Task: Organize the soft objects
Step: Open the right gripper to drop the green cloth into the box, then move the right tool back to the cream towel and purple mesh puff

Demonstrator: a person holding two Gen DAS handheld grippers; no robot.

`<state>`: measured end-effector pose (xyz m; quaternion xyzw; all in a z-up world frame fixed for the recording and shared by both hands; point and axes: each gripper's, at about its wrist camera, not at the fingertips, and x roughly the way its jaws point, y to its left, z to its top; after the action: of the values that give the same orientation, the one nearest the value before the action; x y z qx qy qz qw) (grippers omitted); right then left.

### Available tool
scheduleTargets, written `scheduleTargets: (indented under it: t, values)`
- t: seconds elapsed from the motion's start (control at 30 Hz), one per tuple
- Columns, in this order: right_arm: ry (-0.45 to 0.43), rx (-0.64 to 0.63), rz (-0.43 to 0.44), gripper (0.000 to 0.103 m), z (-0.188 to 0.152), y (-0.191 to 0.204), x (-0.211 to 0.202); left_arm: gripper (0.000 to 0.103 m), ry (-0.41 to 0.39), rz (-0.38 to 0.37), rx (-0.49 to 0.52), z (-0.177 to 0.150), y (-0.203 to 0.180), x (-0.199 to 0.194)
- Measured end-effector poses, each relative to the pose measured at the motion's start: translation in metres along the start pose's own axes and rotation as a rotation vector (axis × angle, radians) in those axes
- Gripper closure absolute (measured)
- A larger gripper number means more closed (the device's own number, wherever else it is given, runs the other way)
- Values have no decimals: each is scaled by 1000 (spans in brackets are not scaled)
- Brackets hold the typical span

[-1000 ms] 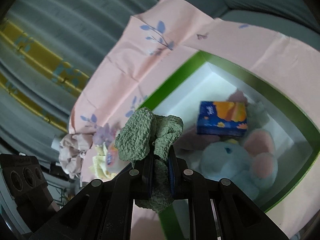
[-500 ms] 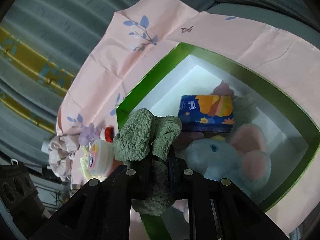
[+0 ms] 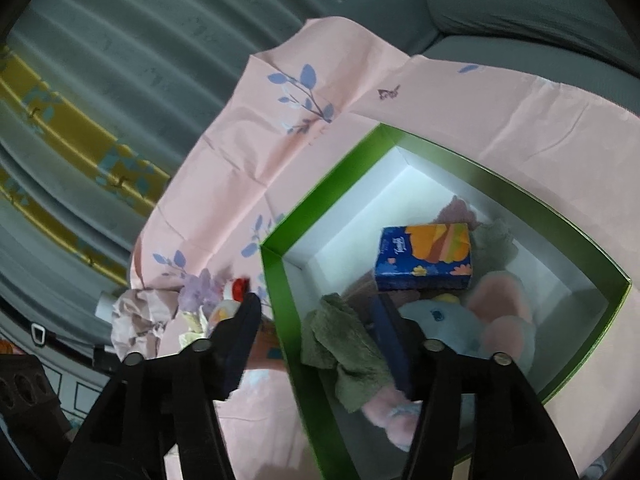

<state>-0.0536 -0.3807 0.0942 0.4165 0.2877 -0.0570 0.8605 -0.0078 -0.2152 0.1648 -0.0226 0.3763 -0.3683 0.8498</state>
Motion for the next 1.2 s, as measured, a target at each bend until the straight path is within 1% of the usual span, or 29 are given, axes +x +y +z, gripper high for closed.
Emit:
scheduleTargets:
  t: [0.03,0.1,0.17,0.2,0.27,0.3,0.37,0.43,0.47,0.57,0.63,0.73,0.77,0.83,0.9,0.97,1.07,1.2]
  values:
    - [-3,-7,1,39,0,2,-1,17,-10,4,-6,-1,4,-7]
    - [-8,-20,-6,37,-1,7,-3,16,-23,15,-10,-4,12,-19]
    - [-13,-29,-9,31,-1,11,-5,16,-32,47,-26,-8,27,-33]
    - [-17,-37,-9,29,-2,14,-7,15,-36,59,-33,-10,33,-38]
    - [-24,-55,-8,27,-3,21,-9,9,-47,104,-63,-16,52,-52]
    - [-27,-65,-8,26,-4,24,-10,8,-51,127,-77,-19,62,-58]
    - [-31,-89,-6,21,-7,32,-12,8,-45,189,-95,-28,85,-73]
    - [-36,-119,3,19,-11,42,-13,8,-36,238,-105,-35,103,-84]
    - [-35,-141,13,19,-14,50,-13,8,-51,278,-133,-41,119,-94]
    - [-21,-201,32,19,-23,70,-11,8,-74,353,-206,-59,156,-109]
    - [-14,-243,35,19,-31,85,-9,8,-72,383,-250,-68,176,-112]
    - [5,-335,34,19,-47,112,-1,8,-92,439,-370,-85,209,-115]
    - [13,-362,31,19,-53,121,4,8,-88,444,-400,-90,218,-115]
    - [40,-405,11,19,-64,136,15,8,-73,446,-420,-93,226,-116]
    - [88,-477,-4,19,-80,157,31,8,-79,442,-447,-94,236,-121]
    - [128,-515,5,19,-90,176,47,8,-93,443,-479,-95,244,-126]
    - [167,-481,-7,19,-91,199,82,8,-87,448,-504,-95,254,-131]
    - [268,-480,-69,19,-88,235,160,8,-85,423,-549,-97,269,-138]
